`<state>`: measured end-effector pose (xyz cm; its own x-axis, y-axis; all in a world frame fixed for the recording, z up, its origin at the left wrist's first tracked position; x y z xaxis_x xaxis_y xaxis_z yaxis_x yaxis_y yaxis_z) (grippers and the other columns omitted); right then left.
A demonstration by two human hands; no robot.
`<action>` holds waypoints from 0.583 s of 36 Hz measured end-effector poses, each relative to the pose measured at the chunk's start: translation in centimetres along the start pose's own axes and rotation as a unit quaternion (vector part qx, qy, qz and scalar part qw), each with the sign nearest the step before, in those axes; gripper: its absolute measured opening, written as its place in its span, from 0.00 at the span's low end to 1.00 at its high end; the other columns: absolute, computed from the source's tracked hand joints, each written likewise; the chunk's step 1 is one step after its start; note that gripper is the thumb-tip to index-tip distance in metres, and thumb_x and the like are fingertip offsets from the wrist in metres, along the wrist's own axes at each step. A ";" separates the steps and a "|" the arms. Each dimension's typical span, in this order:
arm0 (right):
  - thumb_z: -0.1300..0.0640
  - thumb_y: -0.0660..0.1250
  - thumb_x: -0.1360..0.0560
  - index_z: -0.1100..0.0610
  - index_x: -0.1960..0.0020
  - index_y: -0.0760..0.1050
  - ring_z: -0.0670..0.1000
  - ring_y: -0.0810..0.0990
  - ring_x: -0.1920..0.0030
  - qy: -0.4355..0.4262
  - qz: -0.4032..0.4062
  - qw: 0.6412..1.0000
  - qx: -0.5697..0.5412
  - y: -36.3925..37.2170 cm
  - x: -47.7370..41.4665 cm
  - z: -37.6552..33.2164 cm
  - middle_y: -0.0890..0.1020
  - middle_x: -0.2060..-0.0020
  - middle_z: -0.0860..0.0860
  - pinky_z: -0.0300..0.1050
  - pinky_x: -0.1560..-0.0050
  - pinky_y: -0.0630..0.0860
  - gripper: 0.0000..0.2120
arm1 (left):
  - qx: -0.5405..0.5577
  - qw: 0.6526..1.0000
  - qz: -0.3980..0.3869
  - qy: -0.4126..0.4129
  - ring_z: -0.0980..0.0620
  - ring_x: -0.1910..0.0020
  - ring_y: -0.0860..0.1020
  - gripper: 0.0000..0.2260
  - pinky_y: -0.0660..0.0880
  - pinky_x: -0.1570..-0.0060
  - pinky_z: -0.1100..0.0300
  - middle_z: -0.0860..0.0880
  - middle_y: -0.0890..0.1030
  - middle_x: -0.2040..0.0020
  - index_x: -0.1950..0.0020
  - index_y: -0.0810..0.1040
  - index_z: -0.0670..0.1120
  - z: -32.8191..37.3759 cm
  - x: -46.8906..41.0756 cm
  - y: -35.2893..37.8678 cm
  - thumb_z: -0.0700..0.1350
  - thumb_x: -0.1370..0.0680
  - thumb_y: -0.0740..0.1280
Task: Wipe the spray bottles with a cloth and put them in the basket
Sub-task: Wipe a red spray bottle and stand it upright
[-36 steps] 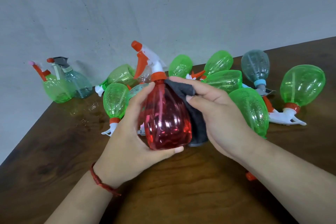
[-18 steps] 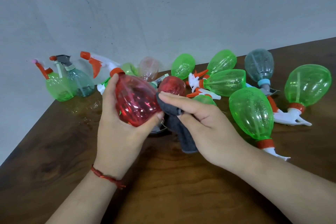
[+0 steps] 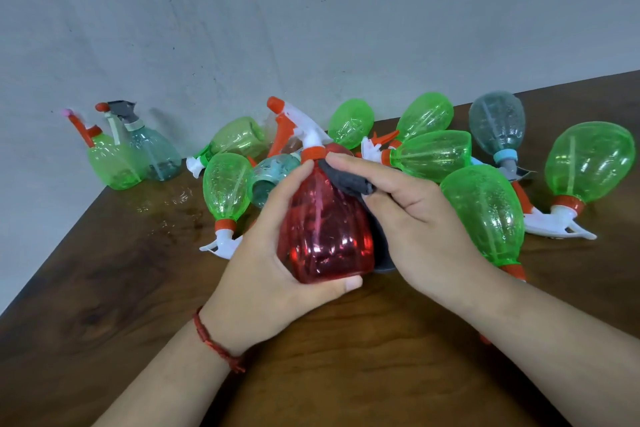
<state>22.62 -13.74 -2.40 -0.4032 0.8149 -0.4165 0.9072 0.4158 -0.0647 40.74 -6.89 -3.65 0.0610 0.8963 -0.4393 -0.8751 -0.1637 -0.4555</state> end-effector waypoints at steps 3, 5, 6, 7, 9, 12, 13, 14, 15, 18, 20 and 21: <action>0.73 0.56 0.16 0.49 0.31 0.81 0.39 0.75 0.28 -0.001 0.001 1.000 -0.023 0.1 0.0 -0.2 0.82 0.33 0.39 0.46 0.22 0.69 0.26 | 0.002 1.000 -0.003 0.011 0.51 0.22 0.72 0.54 0.72 0.25 0.55 0.56 0.71 0.21 0.15 0.60 0.48 0.2 0.1 -0.2 0.39 0.35 0.86; 0.73 0.56 0.16 0.51 0.31 0.81 0.40 0.77 0.30 -0.003 0.001 0.999 -0.046 0.2 0.1 -0.3 0.83 0.34 0.41 0.42 0.25 0.71 0.26 | -0.002 1.000 0.007 0.022 0.50 0.22 0.73 0.55 0.72 0.26 0.57 0.53 0.71 0.21 0.15 0.60 0.46 0.3 0.1 -0.3 0.39 0.36 0.87; 0.73 0.55 0.16 0.52 0.30 0.80 0.41 0.78 0.31 -0.003 0.000 0.998 -0.060 0.3 0.2 -0.5 0.83 0.35 0.41 0.39 0.28 0.73 0.26 | -0.007 1.000 0.015 0.027 0.50 0.22 0.73 0.55 0.72 0.25 0.58 0.51 0.71 0.21 0.16 0.60 0.45 0.4 0.2 -0.3 0.40 0.37 0.87; 0.73 0.55 0.16 0.52 0.30 0.80 0.41 0.79 0.32 -0.004 -0.001 0.997 -0.073 0.4 0.3 -0.6 0.84 0.36 0.42 0.36 0.31 0.74 0.26 | -0.011 0.999 0.022 0.033 0.49 0.22 0.72 0.56 0.72 0.25 0.56 0.50 0.71 0.21 0.16 0.60 0.45 0.4 0.2 -0.3 0.41 0.37 0.88; 0.73 0.55 0.16 0.52 0.30 0.80 0.41 0.81 0.34 -0.003 -0.004 0.996 -0.088 0.5 0.4 -0.7 0.85 0.37 0.42 0.33 0.35 0.74 0.25 | -0.009 0.999 0.033 0.039 0.46 0.21 0.72 0.56 0.72 0.24 0.50 0.50 0.71 0.20 0.16 0.60 0.46 0.4 0.1 -0.4 0.43 0.36 0.88; 0.72 0.55 0.15 0.51 0.30 0.79 0.42 0.81 0.35 0.003 -0.007 0.997 -0.081 0.6 0.5 -0.7 0.85 0.37 0.41 0.33 0.36 0.75 0.25 | -0.007 0.999 0.041 0.036 0.46 0.21 0.71 0.55 0.71 0.23 0.45 0.51 0.70 0.20 0.15 0.60 0.48 0.3 -0.1 -0.5 0.44 0.36 0.88; 0.72 0.55 0.15 0.50 0.30 0.79 0.44 0.82 0.35 0.004 -0.005 0.997 -0.074 0.6 0.5 -0.6 0.85 0.37 0.42 0.36 0.36 0.77 0.25 | -0.007 0.999 0.041 0.035 0.46 0.21 0.71 0.55 0.71 0.23 0.44 0.51 0.70 0.20 0.15 0.60 0.48 0.2 -0.1 -0.5 0.44 0.36 0.87; 0.71 0.56 0.15 0.49 0.30 0.80 0.48 0.83 0.37 0.006 -0.002 0.998 -0.064 0.5 0.5 -0.5 0.85 0.38 0.43 0.40 0.36 0.79 0.25 | -0.007 0.999 0.040 0.033 0.45 0.21 0.70 0.55 0.71 0.23 0.43 0.51 0.70 0.19 0.15 0.60 0.48 0.2 -0.1 -0.4 0.44 0.36 0.87; 0.70 0.56 0.15 0.48 0.30 0.80 0.52 0.83 0.38 0.009 0.002 0.998 -0.055 0.6 0.6 -0.5 0.85 0.38 0.45 0.45 0.36 0.80 0.25 | -0.006 0.999 0.041 0.031 0.45 0.21 0.70 0.55 0.71 0.23 0.43 0.50 0.70 0.19 0.15 0.60 0.48 0.1 -0.1 -0.4 0.45 0.36 0.86; 0.70 0.56 0.14 0.48 0.29 0.79 0.46 0.83 0.37 0.008 -0.001 0.999 -0.041 0.6 0.6 -0.6 0.85 0.38 0.42 0.40 0.37 0.78 0.25 | 0.005 0.999 0.042 0.027 0.45 0.21 0.71 0.54 0.72 0.24 0.43 0.50 0.70 0.20 0.15 0.60 0.48 0.0 -0.1 -0.5 0.45 0.36 0.86; 0.71 0.55 0.14 0.49 0.29 0.79 0.43 0.82 0.35 0.010 -0.005 0.999 -0.036 0.6 0.6 -0.7 0.84 0.37 0.40 0.37 0.35 0.76 0.25 | 0.010 0.999 0.041 0.027 0.45 0.21 0.71 0.54 0.72 0.24 0.43 0.50 0.70 0.19 0.15 0.59 0.49 0.1 -0.2 -0.5 0.45 0.35 0.86; 0.71 0.55 0.14 0.49 0.29 0.79 0.42 0.81 0.35 0.009 -0.006 0.999 -0.034 0.6 0.6 -0.8 0.84 0.37 0.40 0.37 0.34 0.76 0.25 | 0.009 0.999 0.040 0.027 0.45 0.21 0.71 0.54 0.72 0.24 0.43 0.51 0.69 0.19 0.15 0.59 0.49 0.2 -0.2 -0.5 0.46 0.35 0.85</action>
<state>22.81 -12.67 -2.02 -0.4175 0.8162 -0.3994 0.8919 0.4521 -0.0082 41.11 -6.89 -3.22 0.0161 0.8567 -0.5156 -0.8868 -0.2260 -0.4031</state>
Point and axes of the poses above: each hand's wrist, its own x-axis away from the middle knuckle, its own y-axis out of the palm, z = x × y, the point moved 1 cm from there along -x, towards the middle knuckle
